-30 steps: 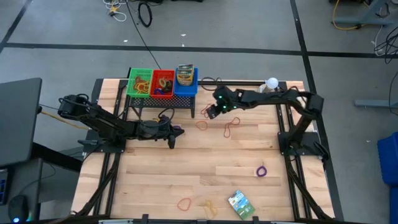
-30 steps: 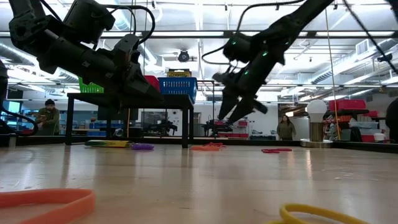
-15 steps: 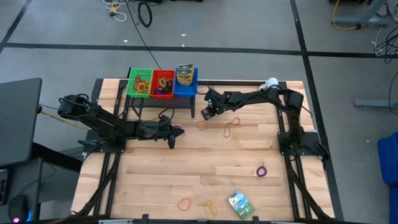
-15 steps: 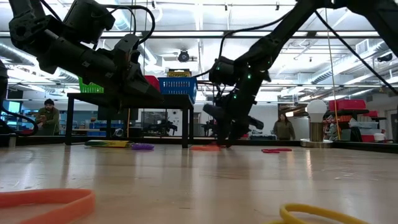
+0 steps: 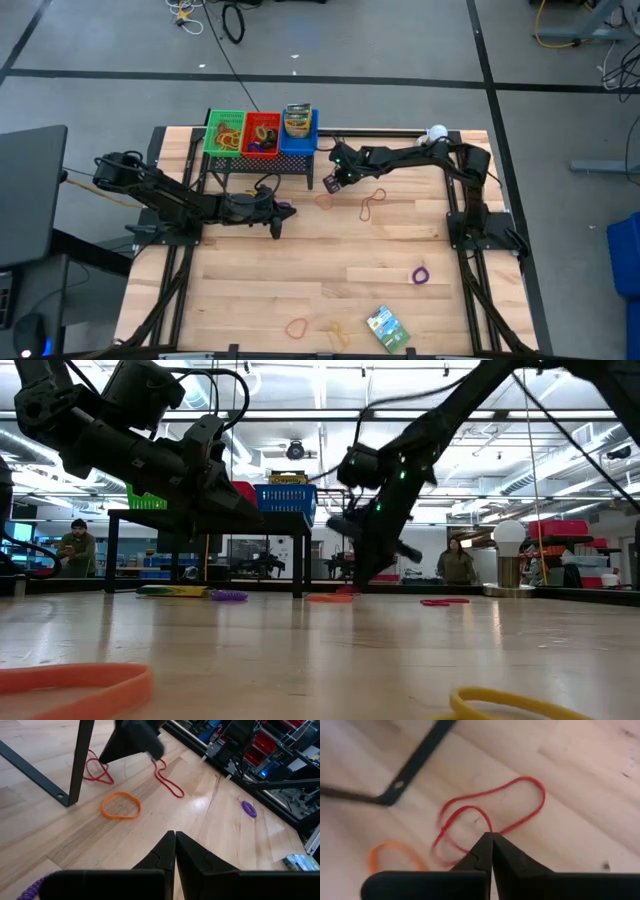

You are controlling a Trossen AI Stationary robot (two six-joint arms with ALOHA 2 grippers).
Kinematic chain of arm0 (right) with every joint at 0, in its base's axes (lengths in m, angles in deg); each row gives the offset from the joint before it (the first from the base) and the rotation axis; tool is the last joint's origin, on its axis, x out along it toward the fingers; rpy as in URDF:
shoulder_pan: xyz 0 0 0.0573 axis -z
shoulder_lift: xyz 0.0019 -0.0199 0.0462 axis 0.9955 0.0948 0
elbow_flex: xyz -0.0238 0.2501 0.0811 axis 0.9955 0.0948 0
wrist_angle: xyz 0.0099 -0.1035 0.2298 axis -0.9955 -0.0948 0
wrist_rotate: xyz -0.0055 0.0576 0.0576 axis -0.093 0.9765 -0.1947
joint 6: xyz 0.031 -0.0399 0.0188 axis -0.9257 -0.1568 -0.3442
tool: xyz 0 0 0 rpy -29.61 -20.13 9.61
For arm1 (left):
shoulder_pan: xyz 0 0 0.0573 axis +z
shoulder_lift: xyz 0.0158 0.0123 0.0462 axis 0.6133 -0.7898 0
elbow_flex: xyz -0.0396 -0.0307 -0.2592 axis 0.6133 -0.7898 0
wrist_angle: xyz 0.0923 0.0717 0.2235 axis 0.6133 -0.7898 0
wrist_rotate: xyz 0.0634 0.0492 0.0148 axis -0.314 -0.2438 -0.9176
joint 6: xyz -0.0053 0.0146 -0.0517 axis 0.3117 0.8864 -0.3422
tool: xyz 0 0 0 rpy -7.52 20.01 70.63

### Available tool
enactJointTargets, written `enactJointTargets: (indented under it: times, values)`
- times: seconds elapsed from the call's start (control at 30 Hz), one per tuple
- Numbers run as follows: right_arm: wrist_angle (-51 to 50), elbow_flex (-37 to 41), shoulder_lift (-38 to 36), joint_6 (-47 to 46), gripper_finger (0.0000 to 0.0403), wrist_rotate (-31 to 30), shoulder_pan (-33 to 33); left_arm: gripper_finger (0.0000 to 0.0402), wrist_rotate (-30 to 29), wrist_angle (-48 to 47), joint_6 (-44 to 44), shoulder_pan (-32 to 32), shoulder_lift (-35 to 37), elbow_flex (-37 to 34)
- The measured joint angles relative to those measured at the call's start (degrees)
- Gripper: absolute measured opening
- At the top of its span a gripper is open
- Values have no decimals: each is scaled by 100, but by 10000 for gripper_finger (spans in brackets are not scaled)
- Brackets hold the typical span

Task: Pick & Place Office Desk Supplies
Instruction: Put the red rubber band into the green bin on the shelf

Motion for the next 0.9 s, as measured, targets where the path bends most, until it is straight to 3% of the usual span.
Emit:
enactJointTargets:
  times: [0.2,0.57,0.73,0.9]
  values:
    - [-396,4,-636,116,4,-26,-354,18,0,-4,0,0,0,-1]
    - [-1132,3,-1833,-79,4,-250,-1646,18,0,2,0,0,2,-1]
    - [-1225,4,-1899,-325,4,-238,-2333,18,-1,2,-2,0,0,-1]
    - [-777,2,-1521,-367,4,-192,-2685,18,-1,25,0,0,2,-1]
